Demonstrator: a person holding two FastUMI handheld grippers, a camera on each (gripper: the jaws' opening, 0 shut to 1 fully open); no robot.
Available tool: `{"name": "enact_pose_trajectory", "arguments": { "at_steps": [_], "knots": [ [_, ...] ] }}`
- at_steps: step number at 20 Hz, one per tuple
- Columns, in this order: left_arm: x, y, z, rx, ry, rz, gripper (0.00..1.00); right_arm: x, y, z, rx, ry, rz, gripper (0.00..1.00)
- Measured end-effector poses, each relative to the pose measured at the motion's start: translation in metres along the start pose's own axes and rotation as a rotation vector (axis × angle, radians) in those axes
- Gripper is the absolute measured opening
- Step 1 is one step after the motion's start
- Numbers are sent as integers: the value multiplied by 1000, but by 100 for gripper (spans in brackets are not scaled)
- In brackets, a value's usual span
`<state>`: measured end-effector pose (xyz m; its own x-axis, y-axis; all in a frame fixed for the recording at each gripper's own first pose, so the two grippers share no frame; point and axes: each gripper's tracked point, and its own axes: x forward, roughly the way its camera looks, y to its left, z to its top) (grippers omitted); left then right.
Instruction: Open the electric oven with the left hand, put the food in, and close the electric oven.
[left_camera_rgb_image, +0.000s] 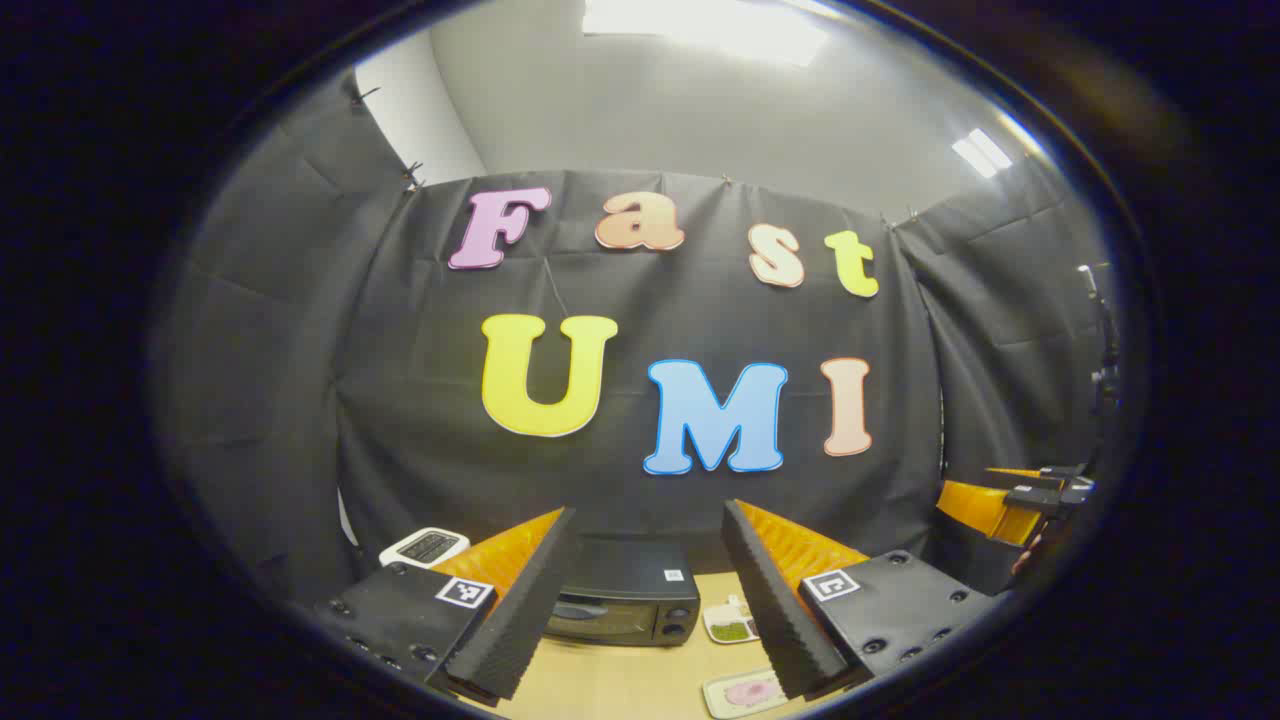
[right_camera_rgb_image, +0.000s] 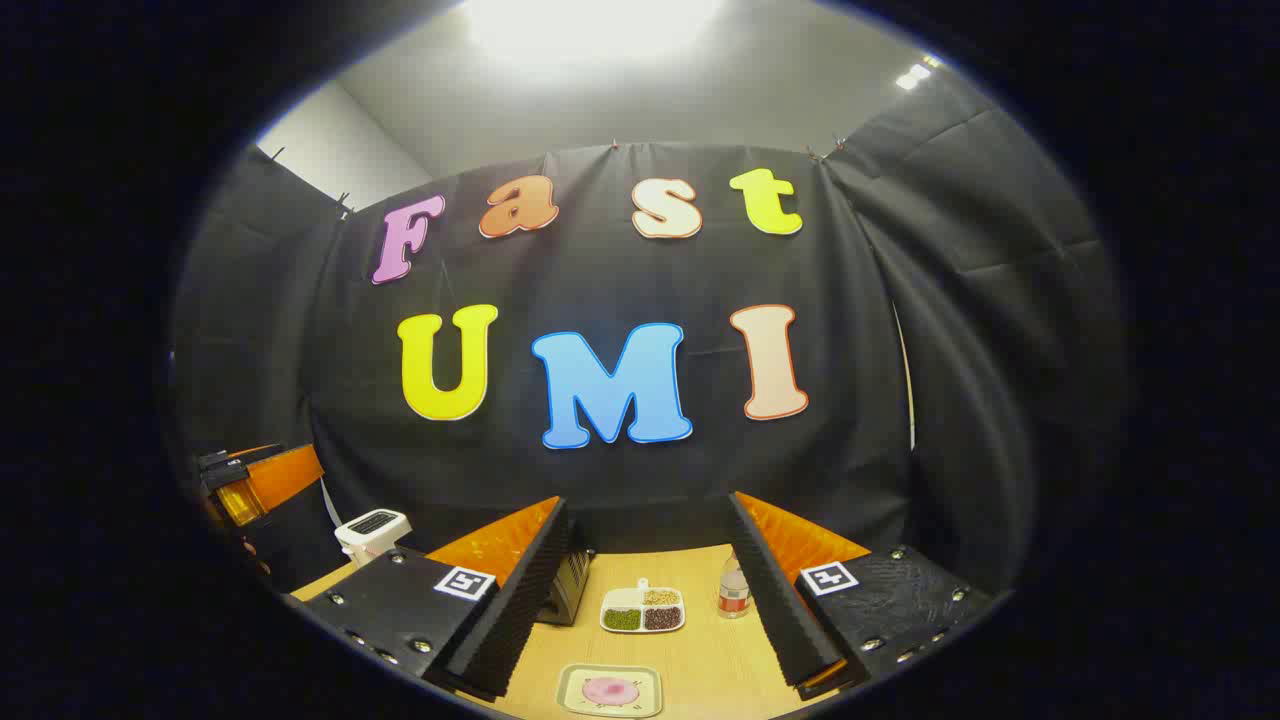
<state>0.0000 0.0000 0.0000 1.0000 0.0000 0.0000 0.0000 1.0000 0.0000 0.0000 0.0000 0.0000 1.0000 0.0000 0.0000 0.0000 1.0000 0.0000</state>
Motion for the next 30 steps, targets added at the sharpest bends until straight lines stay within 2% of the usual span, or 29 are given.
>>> {"name": "enact_pose_trajectory", "arguments": {
  "at_steps": [1,2,3,4,6,7,8,17,19,23,25,27,28,29,30],
  "knots": [
    [0,-2,1,2,-3,-8,100,2,0,2,2,-5,-1,95],
    [1,-2,2,0,-4,-18,97,4,1,4,1,-10,-7,95],
    [2,-2,4,-4,4,-30,100,7,2,4,2,-5,-18,95],
    [4,0,3,-8,4,-40,97,7,4,3,7,-3,-25,95],
    [7,8,9,-11,-16,-46,97,7,10,5,20,-16,-35,96],
    [10,11,9,-12,-14,-49,97,8,13,5,20,-16,-42,100],
    [11,16,6,-15,-17,-53,97,9,16,4,20,-19,-48,95],
    [27,43,-5,-34,6,-61,97,11,35,7,16,-44,-59,95],
    [34,44,-19,-42,38,-81,94,13,37,1,12,-31,-60,95],
    [59,58,-64,-34,132,-67,100,10,34,-13,-3,-4,-68,95],
    [75,65,-90,-9,170,-61,96,8,32,-21,-5,23,-73,95],
    [95,66,-117,0,212,-72,100,5,31,-24,0,42,-75,95],
    [105,67,-132,-3,231,-81,97,4,30,-24,-4,44,-79,95],
    [114,69,-145,-7,260,-84,100,3,28,-25,-11,44,-85,95],
    [125,70,-162,-4,280,-89,97,2,26,-26,-17,46,-90,95]
  ]
}}
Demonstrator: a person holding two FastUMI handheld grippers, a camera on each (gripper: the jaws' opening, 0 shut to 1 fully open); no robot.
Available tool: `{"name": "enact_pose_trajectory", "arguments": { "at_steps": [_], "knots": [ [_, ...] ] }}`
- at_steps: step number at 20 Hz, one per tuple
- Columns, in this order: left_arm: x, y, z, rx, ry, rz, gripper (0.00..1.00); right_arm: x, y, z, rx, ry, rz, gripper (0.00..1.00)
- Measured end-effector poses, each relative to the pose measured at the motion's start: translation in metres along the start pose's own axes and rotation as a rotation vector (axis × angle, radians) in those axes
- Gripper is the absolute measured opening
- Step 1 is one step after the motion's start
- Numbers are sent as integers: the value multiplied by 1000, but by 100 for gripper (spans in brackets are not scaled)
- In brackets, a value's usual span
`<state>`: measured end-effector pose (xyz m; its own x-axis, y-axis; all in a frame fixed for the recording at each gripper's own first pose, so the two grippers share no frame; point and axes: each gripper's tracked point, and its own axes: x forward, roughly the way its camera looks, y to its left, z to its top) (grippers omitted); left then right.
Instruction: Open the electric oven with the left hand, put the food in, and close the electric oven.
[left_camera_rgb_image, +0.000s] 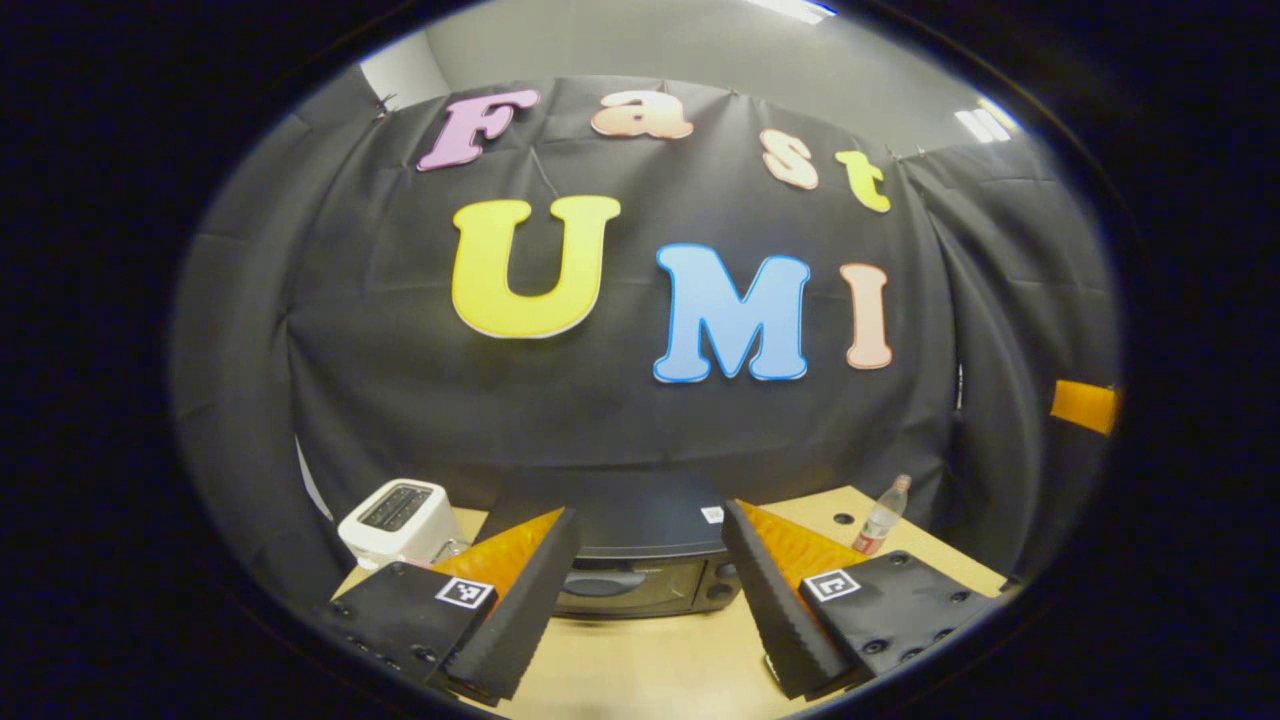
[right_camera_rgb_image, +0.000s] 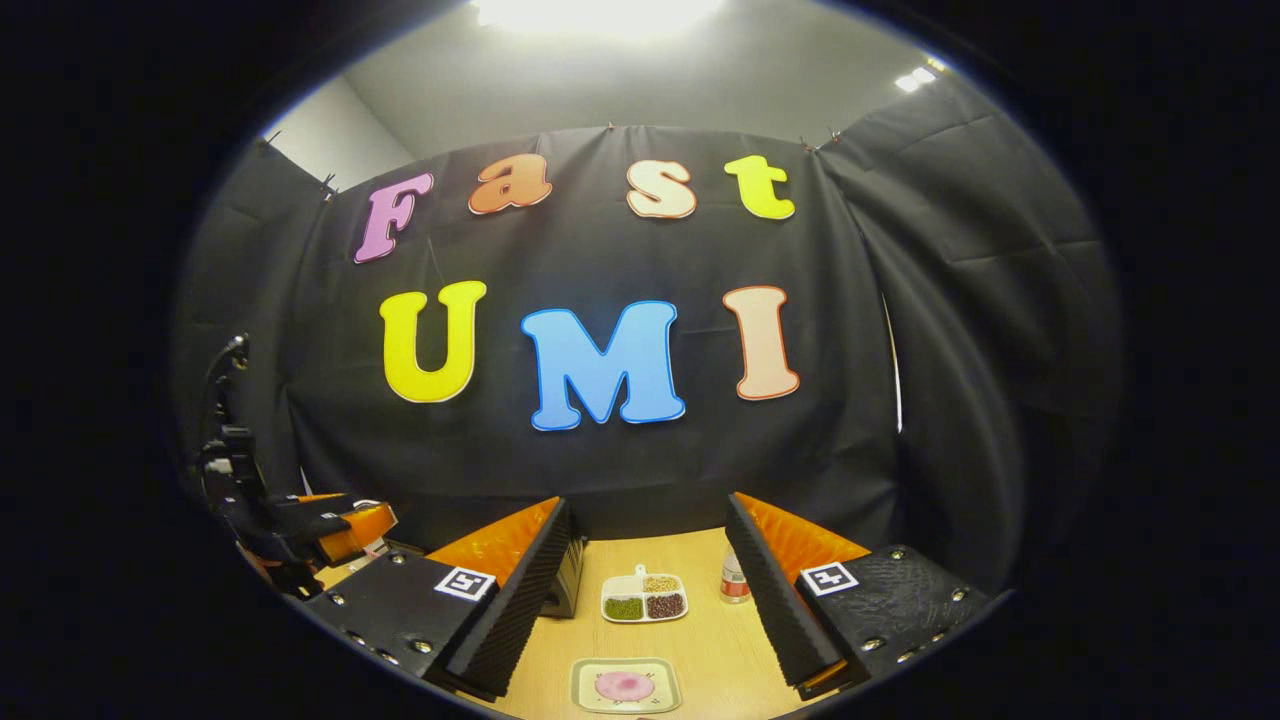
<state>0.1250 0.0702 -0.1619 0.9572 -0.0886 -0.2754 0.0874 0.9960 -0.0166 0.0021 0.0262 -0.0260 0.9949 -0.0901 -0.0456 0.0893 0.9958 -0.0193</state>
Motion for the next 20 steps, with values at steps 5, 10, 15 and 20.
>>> {"name": "enact_pose_trajectory", "arguments": {
  "at_steps": [5,10,15,20],
  "knots": [
    [61,23,-54,34,126,35,100,0,-4,-7,-2,30,-16,95],
    [105,38,-96,17,238,60,97,2,-7,-14,-15,60,-45,95],
    [129,54,-124,-14,294,91,100,3,-11,-14,-37,71,-75,95],
    [140,60,-130,45,296,112,97,5,-13,-12,-42,73,-91,95]
  ]
}}
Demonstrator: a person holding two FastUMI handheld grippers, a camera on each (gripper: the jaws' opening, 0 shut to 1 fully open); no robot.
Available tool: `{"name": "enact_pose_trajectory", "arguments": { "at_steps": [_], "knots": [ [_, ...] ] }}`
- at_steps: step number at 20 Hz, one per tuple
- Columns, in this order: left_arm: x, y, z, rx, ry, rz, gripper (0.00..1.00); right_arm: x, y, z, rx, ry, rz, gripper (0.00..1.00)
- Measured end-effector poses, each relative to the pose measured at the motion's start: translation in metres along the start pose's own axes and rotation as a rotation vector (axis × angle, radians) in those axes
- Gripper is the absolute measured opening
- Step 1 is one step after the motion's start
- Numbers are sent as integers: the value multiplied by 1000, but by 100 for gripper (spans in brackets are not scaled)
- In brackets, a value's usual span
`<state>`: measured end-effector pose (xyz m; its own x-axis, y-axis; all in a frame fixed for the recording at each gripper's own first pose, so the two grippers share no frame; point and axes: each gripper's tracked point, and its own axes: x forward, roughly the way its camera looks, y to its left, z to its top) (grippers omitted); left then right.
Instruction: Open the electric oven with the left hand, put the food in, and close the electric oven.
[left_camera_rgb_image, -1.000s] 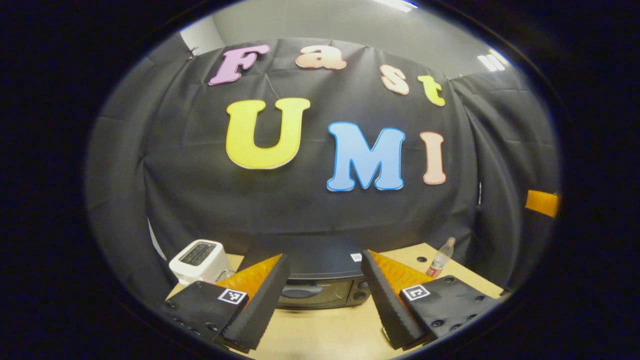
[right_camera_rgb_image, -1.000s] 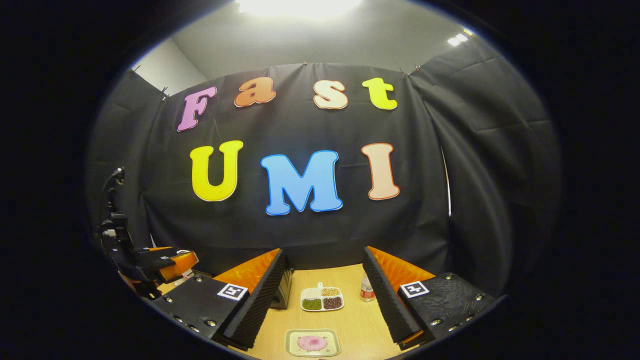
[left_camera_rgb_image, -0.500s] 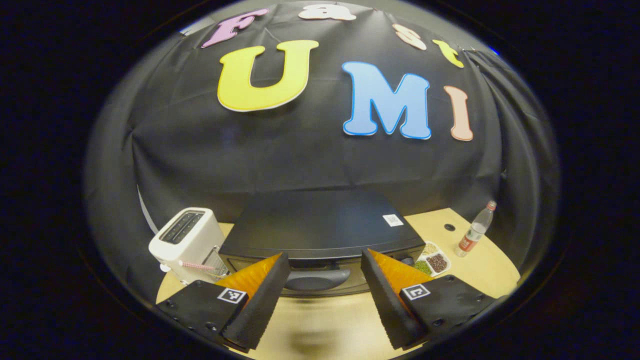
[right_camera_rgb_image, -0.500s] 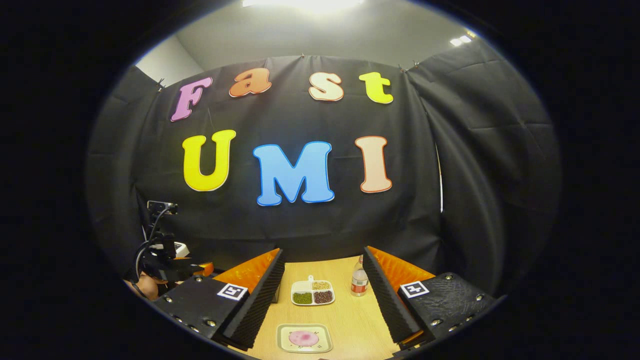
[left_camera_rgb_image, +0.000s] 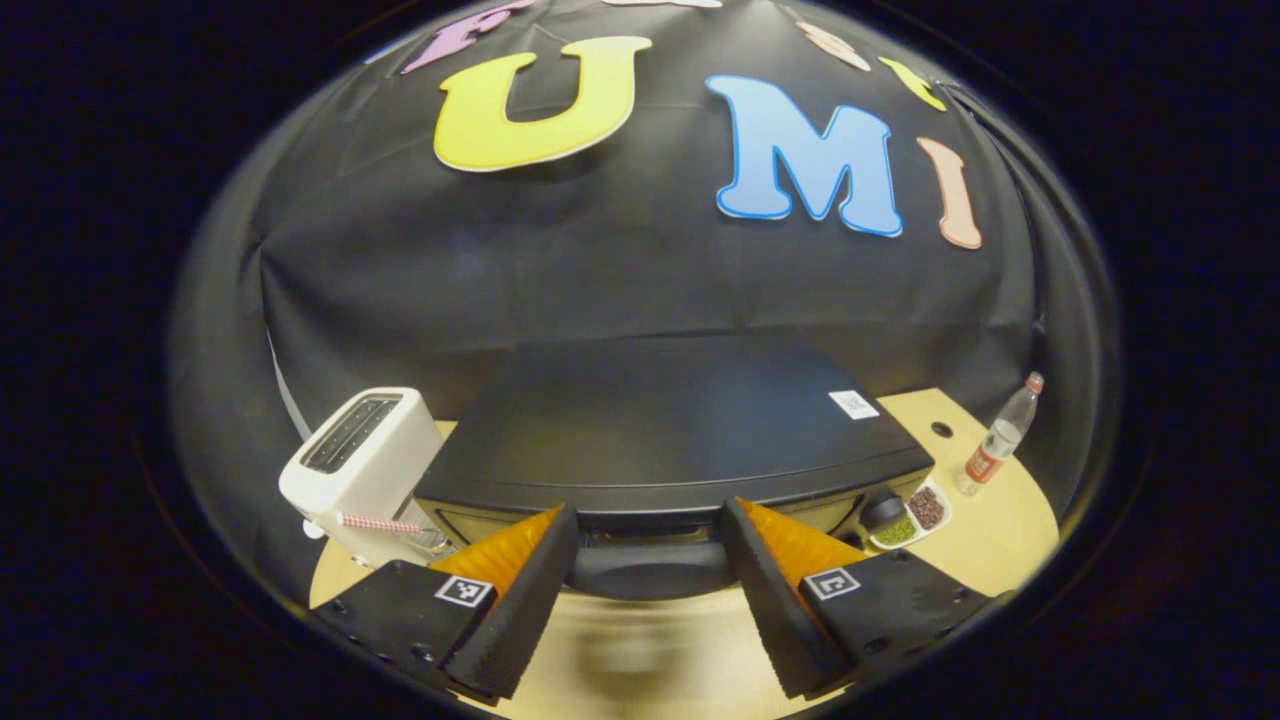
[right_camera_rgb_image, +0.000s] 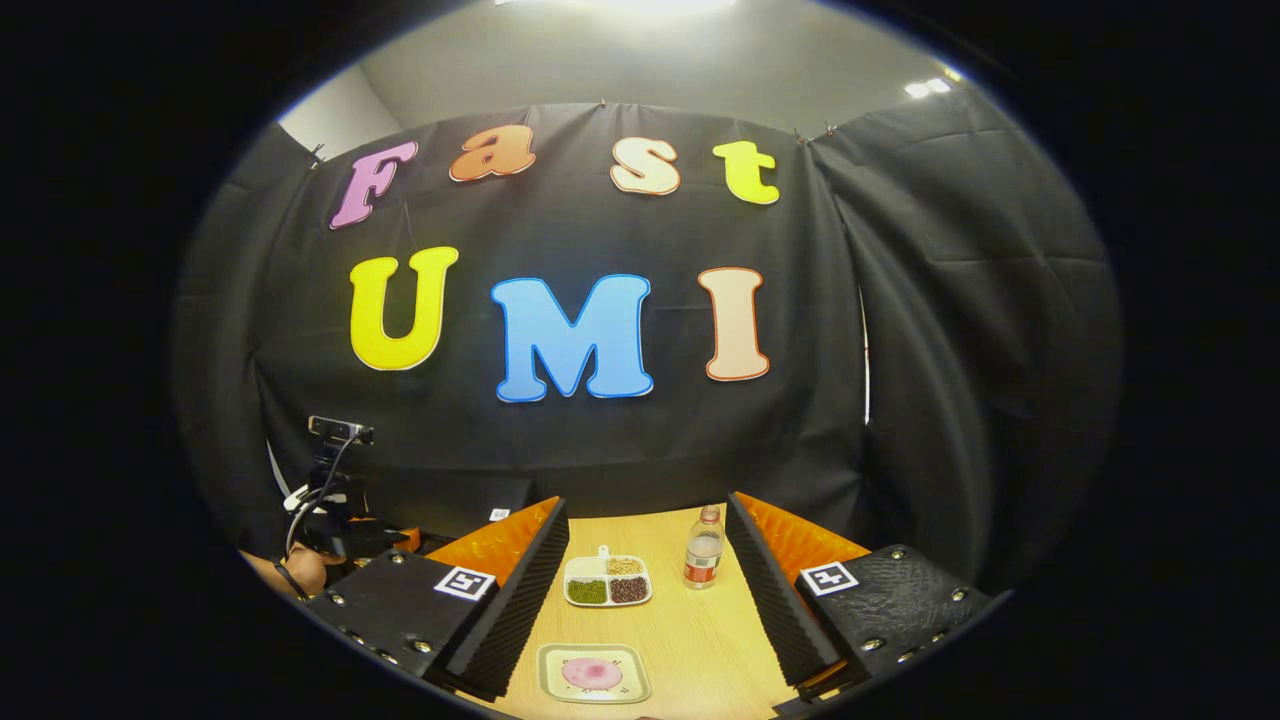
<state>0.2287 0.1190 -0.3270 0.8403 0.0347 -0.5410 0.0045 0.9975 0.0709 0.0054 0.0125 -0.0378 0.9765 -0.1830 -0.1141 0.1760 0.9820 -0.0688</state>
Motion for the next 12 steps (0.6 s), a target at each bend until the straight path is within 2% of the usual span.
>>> {"name": "enact_pose_trajectory", "arguments": {
  "at_steps": [1,3,12],
  "knots": [
    [2,-1,-3,-3,15,-5,100,1,0,-1,2,-1,0,95],
    [-2,-1,-3,-12,12,-9,97,2,4,-2,7,1,7,95],
    [-29,-1,-29,-9,24,-38,100,4,17,0,-2,-4,45,95]
  ]
}}
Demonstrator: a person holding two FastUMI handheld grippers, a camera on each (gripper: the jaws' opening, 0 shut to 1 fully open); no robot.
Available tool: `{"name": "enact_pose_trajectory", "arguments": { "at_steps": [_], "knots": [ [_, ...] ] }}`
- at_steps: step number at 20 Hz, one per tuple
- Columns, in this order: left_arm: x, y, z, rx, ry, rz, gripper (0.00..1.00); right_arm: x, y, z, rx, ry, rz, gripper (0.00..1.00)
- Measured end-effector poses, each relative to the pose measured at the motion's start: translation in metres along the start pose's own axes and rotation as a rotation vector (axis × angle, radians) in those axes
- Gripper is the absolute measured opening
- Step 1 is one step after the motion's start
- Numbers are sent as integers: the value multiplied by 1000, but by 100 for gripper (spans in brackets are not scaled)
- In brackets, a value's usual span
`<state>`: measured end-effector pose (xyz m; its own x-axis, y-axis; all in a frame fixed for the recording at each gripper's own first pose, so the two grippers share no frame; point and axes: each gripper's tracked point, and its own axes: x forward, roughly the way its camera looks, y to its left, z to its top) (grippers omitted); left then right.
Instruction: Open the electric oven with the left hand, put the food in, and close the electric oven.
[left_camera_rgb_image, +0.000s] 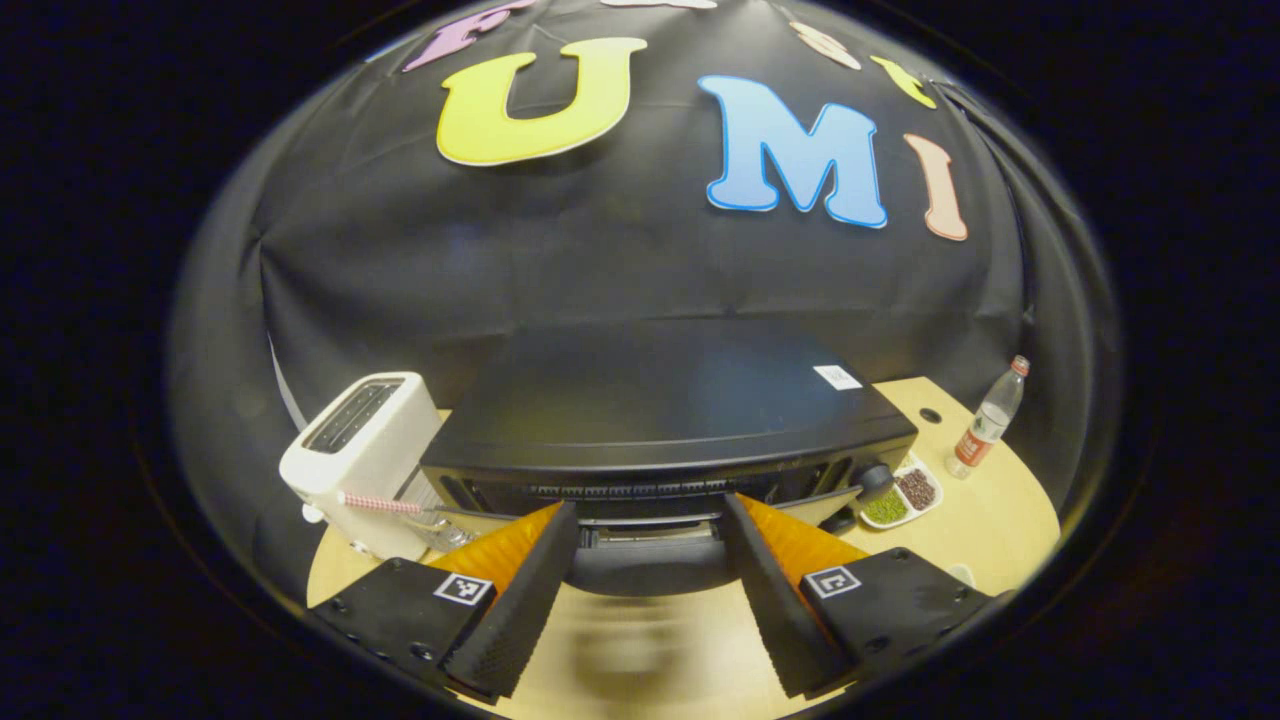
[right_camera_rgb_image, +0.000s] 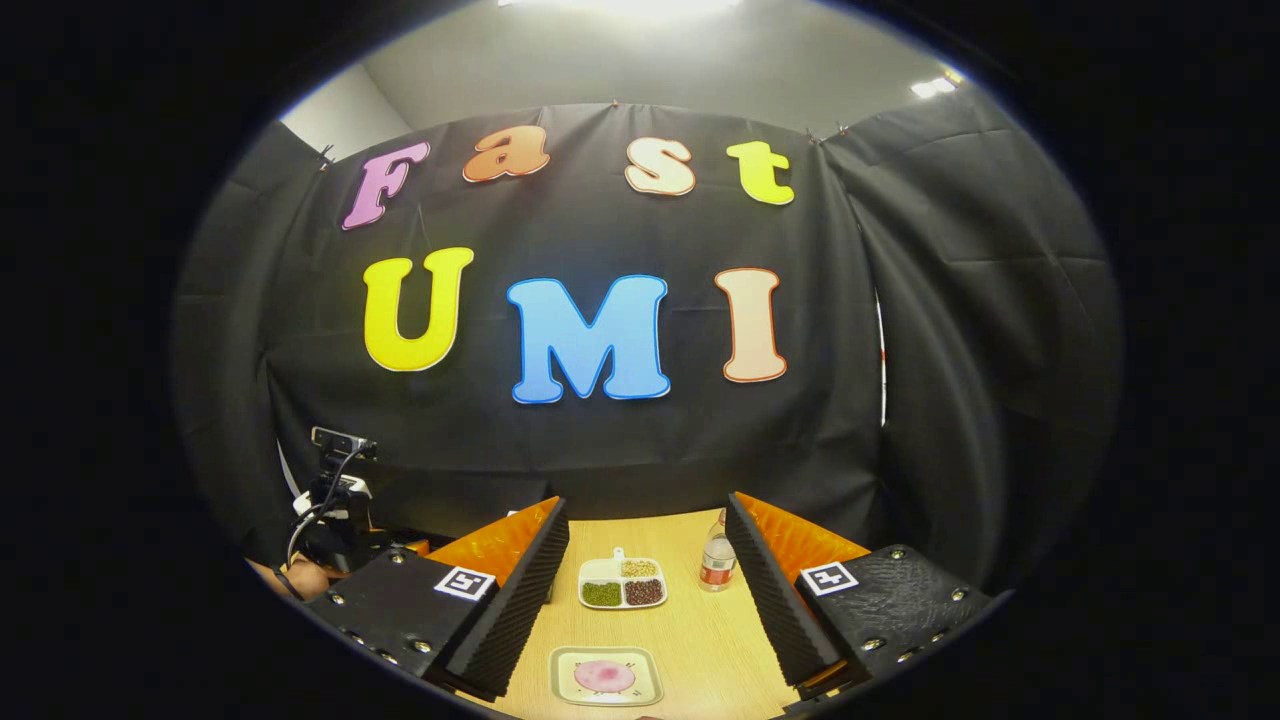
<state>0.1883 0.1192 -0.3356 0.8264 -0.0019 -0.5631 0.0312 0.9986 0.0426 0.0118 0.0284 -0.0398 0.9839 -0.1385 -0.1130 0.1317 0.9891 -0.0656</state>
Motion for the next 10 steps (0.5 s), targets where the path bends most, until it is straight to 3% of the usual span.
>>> {"name": "enact_pose_trajectory", "arguments": {
  "at_steps": [10],
  "knots": [
    [-37,-6,-68,19,62,-13,98,-6,3,-5,-5,12,18,95]
  ]
}}
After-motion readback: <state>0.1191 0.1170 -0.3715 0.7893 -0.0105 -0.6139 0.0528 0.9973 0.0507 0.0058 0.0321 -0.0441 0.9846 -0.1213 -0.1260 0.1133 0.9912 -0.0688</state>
